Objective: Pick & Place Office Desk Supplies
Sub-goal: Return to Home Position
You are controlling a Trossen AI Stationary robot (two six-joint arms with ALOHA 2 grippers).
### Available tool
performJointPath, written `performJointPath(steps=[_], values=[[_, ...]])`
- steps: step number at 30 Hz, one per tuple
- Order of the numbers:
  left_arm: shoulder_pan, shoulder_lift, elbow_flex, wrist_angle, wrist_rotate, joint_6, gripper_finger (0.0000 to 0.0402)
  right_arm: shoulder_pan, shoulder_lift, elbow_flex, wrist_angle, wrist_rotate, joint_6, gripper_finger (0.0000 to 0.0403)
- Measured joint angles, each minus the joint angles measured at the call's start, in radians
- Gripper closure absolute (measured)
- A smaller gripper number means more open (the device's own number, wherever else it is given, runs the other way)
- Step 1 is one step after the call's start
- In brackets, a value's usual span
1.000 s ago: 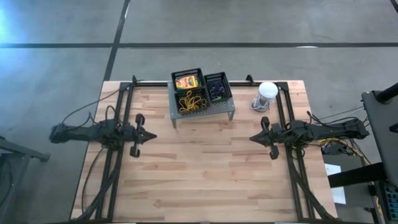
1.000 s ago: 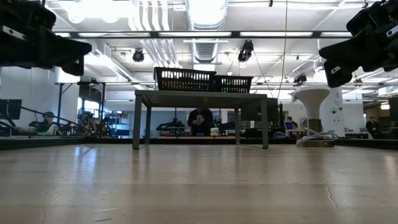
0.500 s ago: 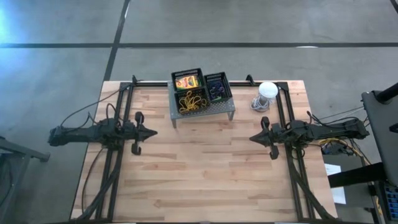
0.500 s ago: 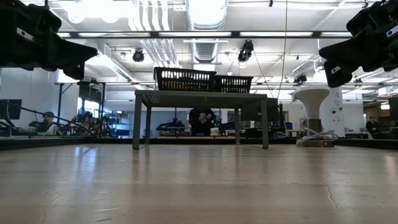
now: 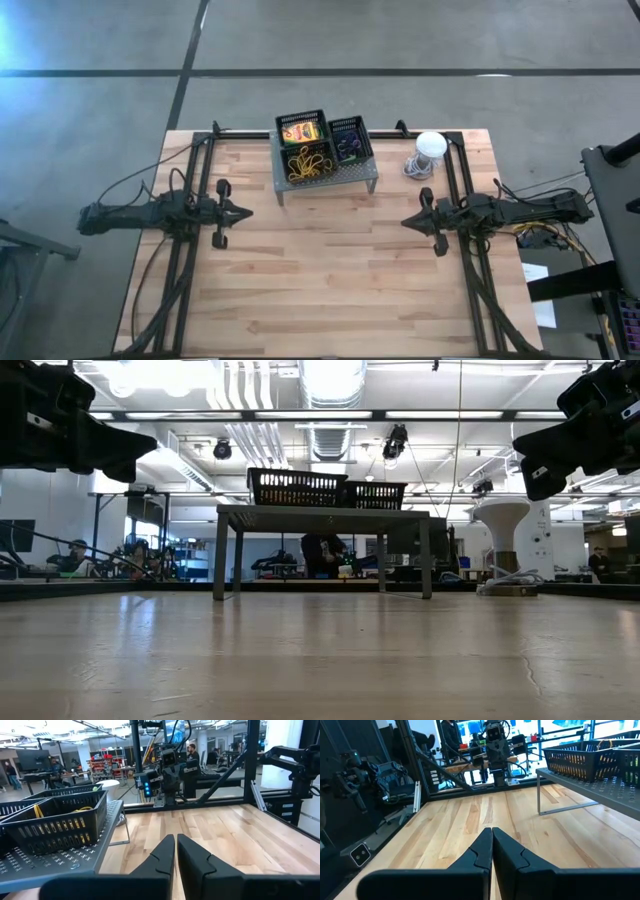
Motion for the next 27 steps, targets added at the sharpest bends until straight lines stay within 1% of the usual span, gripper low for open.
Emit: performJointPath(steps=[19, 22, 24, 25, 27], values=[[0.000, 0.000, 0.000, 0.002, 0.000, -0.005, 0.0375, 0.000, 0.000, 0.000, 0.000, 0.000, 0.000, 0.0394], [0.000, 0.000, 0.000, 0.002, 0.000, -0.006, 0.0374, -0.001, -0.060, 0.001, -0.043, -0.003, -0.001, 0.0394], [0.000, 0.000, 0.000, 0.002, 0.000, -0.006, 0.0374, -0.018, -0.137, 0.003, -0.125, -0.008, -0.019, 0.0394], [0.000, 0.000, 0.000, 0.002, 0.000, -0.006, 0.0374, -0.029, -0.170, 0.004, -0.130, -0.002, -0.037, 0.0394], [0.000, 0.002, 0.000, 0.003, 0.000, -0.006, 0.0374, -0.058, -0.172, 0.003, -0.107, -0.006, -0.075, 0.0394]])
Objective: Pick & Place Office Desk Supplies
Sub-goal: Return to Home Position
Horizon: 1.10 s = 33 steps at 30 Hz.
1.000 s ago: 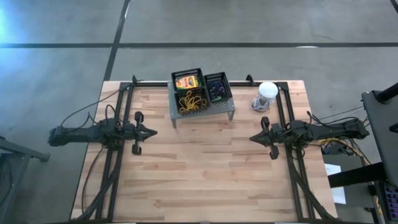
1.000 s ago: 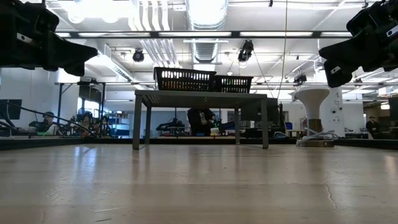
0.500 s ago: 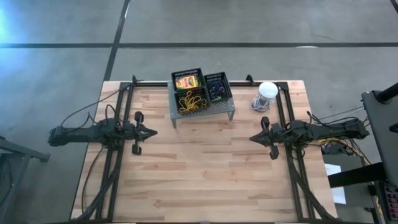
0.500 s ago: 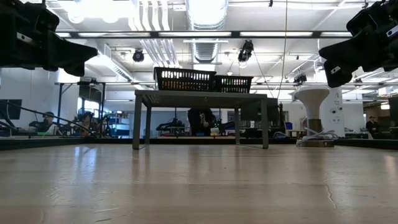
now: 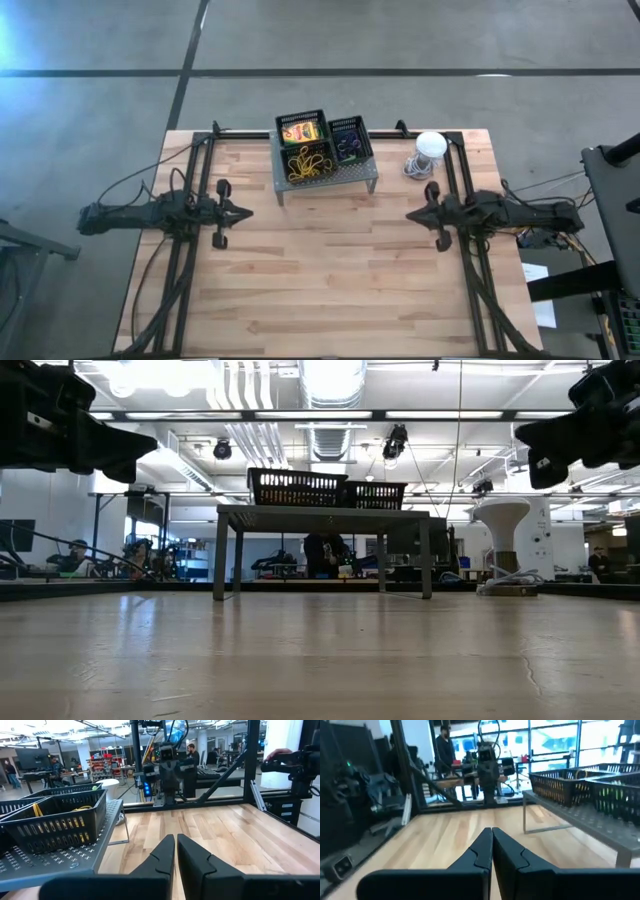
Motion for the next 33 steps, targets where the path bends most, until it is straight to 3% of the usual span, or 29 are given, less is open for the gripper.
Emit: performJointPath(steps=[8, 33], values=[[-0.001, 0.015, 0.000, -0.001, 0.004, 0.000, 0.0374, -0.073, 0.001, -0.002, -0.015, -0.025, -0.007, 0.0394], [0.000, 0.015, 0.000, -0.001, 0.005, 0.003, 0.0374, -0.074, 0.048, -0.003, -0.013, -0.020, -0.014, 0.0394]])
